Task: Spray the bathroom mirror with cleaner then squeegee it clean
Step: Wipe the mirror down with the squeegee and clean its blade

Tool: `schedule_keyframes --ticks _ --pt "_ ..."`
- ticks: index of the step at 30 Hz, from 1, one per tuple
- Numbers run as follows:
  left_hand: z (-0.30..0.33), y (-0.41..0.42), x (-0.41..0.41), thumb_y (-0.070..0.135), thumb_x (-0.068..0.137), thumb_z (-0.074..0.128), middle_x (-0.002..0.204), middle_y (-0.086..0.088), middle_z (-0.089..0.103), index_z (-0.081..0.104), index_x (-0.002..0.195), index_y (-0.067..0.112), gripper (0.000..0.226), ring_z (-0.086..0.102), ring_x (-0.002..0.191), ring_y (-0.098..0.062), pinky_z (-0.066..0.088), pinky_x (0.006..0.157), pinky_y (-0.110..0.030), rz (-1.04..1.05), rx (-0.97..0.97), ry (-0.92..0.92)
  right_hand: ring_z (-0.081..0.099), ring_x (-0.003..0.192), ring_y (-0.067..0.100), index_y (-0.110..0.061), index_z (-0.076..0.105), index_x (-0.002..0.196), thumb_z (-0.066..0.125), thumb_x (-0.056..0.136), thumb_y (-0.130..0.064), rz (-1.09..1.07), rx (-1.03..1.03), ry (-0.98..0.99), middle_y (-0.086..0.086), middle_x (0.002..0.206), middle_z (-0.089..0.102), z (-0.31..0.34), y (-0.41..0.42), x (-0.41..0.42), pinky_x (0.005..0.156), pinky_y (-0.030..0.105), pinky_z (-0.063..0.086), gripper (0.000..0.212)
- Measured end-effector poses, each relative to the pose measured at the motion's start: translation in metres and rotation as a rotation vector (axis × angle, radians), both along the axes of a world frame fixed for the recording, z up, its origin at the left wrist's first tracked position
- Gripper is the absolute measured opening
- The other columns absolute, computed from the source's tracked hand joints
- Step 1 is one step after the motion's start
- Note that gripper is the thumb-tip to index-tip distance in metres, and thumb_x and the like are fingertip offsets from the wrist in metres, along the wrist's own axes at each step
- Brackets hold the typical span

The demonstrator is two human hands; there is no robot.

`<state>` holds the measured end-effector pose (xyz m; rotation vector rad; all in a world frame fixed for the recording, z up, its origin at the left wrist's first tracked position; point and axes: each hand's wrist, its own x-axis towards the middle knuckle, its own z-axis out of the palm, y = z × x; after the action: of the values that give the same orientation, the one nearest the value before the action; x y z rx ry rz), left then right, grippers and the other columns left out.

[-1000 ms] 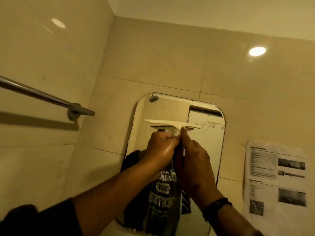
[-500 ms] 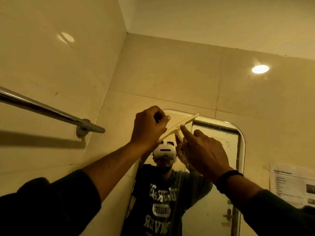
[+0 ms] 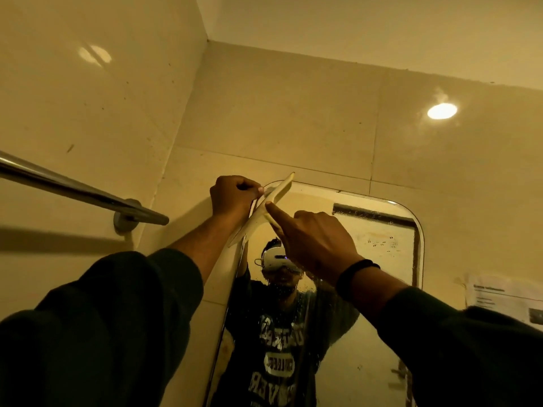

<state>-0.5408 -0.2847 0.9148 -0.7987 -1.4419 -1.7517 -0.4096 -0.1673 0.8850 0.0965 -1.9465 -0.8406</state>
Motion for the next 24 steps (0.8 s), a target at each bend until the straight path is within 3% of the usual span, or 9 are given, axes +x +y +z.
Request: schedule_keyframes --ticks 5,9,13,17,20,24 --pt "-0.002 0.0 -0.004 0.013 0.085 0.076 0.087 0.003 0.071 0.078 0.094 0.011 0.01 0.063 0.077 -0.006 0.047 0.075 -0.015 0.02 -0.059 0.047 0.045 0.048 0.02 -0.02 0.02 0.151 0.047 0.1 -0.018 -0.023 0.009 -0.019 0.004 0.066 0.045 -0.001 -0.009 -0.005 0.045 0.029 0.035 0.057" --pt "-0.002 0.003 -0.009 0.012 0.084 0.077 0.082 0.006 0.069 0.078 0.091 0.012 0.007 0.059 0.071 0.002 0.039 0.066 -0.006 0.074 -0.055 0.074 0.038 0.048 0.019 -0.019 0.019 0.152 0.049 0.097 -0.012 -0.013 -0.011 -0.008 0.004 0.067 0.042 -0.006 -0.008 -0.006 0.046 0.028 0.03 0.063" --pt "-0.004 0.005 -0.013 0.011 0.083 0.077 0.075 0.011 0.066 0.078 0.089 0.012 0.006 0.057 0.068 0.008 0.037 0.062 -0.002 0.103 -0.054 0.113 0.041 0.051 0.02 -0.019 0.016 0.154 0.059 0.091 -0.011 0.012 -0.076 -0.009 0.005 0.072 0.045 -0.024 0.002 -0.003 0.049 0.03 0.033 0.077" --pt "-0.002 0.004 -0.017 0.01 0.082 0.078 0.072 0.014 0.064 0.078 0.088 0.013 0.007 0.059 0.068 0.006 0.04 0.055 0.001 0.108 -0.067 0.131 0.039 0.045 0.015 -0.016 0.029 0.151 0.077 0.078 -0.015 0.004 -0.12 -0.021 0.004 0.069 0.055 -0.046 0.012 0.006 0.042 0.027 0.032 0.088" --pt "-0.001 0.003 -0.018 0.012 0.081 0.079 0.076 0.01 0.067 0.078 0.088 0.014 0.007 0.06 0.069 0.005 0.04 0.057 0.0 0.115 -0.077 0.132 0.027 0.041 0.007 -0.012 0.045 0.143 0.091 0.061 -0.024 -0.01 -0.12 0.022 0.001 0.059 0.055 -0.059 0.024 0.013 0.04 0.018 0.024 0.095" --pt "0.0 0.003 -0.017 0.013 0.08 0.081 0.076 0.006 0.069 0.078 0.086 0.014 0.007 0.064 0.073 -0.002 0.046 0.068 -0.009 0.114 -0.069 0.113 0.026 0.043 0.005 -0.015 0.039 0.148 0.091 0.061 -0.024 -0.077 -0.139 0.024 0.0 0.062 0.057 -0.08 0.044 0.024 0.041 0.017 0.025 0.102"
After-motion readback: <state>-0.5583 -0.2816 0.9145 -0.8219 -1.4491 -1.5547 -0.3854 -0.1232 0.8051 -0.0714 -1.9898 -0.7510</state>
